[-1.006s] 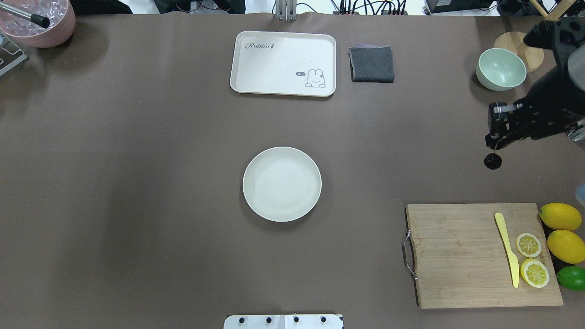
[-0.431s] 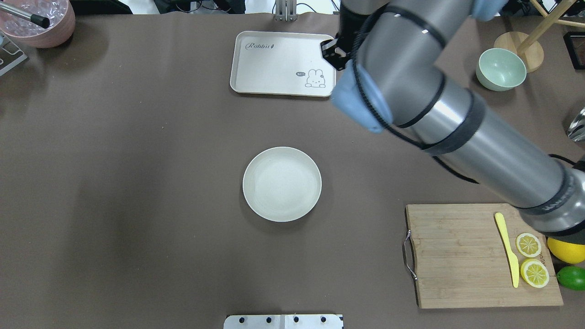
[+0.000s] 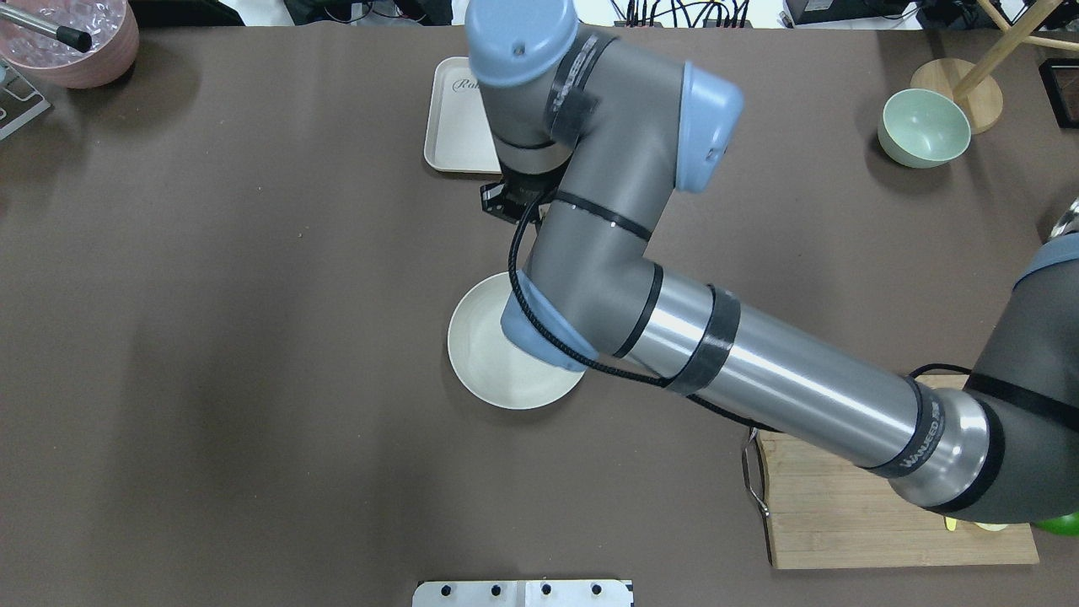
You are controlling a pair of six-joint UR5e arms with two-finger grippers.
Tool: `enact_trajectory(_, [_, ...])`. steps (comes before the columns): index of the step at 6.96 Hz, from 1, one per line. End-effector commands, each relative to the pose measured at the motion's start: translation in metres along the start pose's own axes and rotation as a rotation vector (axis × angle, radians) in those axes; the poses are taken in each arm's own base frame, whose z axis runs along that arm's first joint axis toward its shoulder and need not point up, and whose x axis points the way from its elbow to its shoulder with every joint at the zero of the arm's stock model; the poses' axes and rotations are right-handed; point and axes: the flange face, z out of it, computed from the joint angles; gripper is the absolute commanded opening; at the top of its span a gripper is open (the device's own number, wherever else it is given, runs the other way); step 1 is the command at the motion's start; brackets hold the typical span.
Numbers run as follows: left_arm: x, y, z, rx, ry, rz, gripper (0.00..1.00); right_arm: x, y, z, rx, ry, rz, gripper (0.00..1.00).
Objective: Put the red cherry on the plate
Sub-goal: 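Lift the cherries and carry them with the right gripper over the plate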
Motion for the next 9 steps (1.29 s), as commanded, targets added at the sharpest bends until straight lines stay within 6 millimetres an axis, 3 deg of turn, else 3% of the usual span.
enact_trajectory(1, [-0.005,0.007,0.000,-0.001,0.002,-0.004,0.98,-0.044,0.076,0.049,0.026,0.018,0.037,0.00])
enact_trajectory(3, [-0.004,0.007,0.000,0.001,0.003,0.000,0.98,-0.047,0.111,0.069,0.015,0.025,0.026,0.00])
enact_trajectory(4, [-0.006,0.011,0.000,-0.003,0.002,-0.005,0.98,-0.050,0.117,0.083,0.050,0.018,0.014,0.00])
enact_trajectory(6, [-0.009,0.026,0.000,-0.009,0.000,-0.014,0.98,-0.047,0.114,0.106,0.052,0.018,0.011,0.00])
enact_trajectory(9, [-0.016,0.034,0.006,-0.025,-0.002,-0.031,0.98,-0.036,0.089,0.104,0.075,0.018,0.025,0.00])
